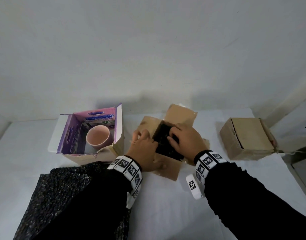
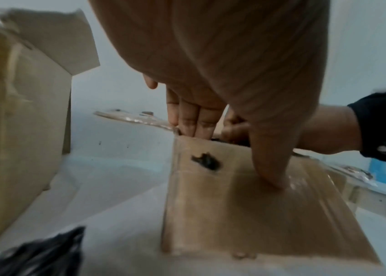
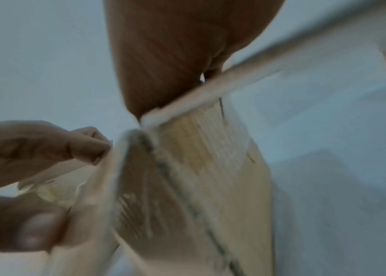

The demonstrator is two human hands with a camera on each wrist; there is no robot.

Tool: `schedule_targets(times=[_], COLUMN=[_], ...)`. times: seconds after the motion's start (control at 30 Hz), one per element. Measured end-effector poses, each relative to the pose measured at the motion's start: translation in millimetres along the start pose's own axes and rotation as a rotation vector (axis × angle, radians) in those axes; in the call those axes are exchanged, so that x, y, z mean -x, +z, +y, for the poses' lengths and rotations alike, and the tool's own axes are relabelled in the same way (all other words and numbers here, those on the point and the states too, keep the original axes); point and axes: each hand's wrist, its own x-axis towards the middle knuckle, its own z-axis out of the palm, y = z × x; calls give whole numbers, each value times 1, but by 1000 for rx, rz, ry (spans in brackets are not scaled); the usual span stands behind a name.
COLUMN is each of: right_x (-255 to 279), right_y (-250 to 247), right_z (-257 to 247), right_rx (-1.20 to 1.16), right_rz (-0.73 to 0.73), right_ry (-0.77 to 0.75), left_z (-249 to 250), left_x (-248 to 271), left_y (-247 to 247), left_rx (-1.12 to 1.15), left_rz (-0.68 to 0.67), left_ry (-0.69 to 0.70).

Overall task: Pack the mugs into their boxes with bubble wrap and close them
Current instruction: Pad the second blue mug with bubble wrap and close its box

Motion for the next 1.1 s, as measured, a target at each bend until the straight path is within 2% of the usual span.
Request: schedule_targets(times=[0.03, 0.13, 0.27, 0.37, 0.47, 0.63, 0.8, 0.93, 1.03, 1.1], right_x=[7, 26, 32, 34, 43, 53, 55, 48, 48, 51], right_y=[0, 7, 13, 7, 0, -1, -1, -8, -5, 1], right_z=[-1, -2, 0, -4, -6, 3, 3, -11, -26, -35], right_rx=[7, 101, 164, 172, 196, 255, 347, 334, 261, 268], right_rz=[22, -84, -146, -31, 142, 111, 15, 65, 108, 83], right_ry=[-47, -143, -146, -134, -132, -166, -50, 40, 123, 222], left_z=[-1, 1, 2, 3, 3, 4, 11, 6, 0, 1], left_x=[4, 11, 8, 7, 6, 7, 7, 12, 13, 11], left_y=[5, 13, 13, 12, 11, 10, 9, 12, 9, 6], left_rx=[-2, 85, 76, 15, -29, -14, -14, 51, 51, 53], left_rz=[14, 88, 105, 65, 119, 137, 60, 113, 64, 43], left_ry=[-2, -46, -8, 42, 43, 17, 11, -2, 5, 15])
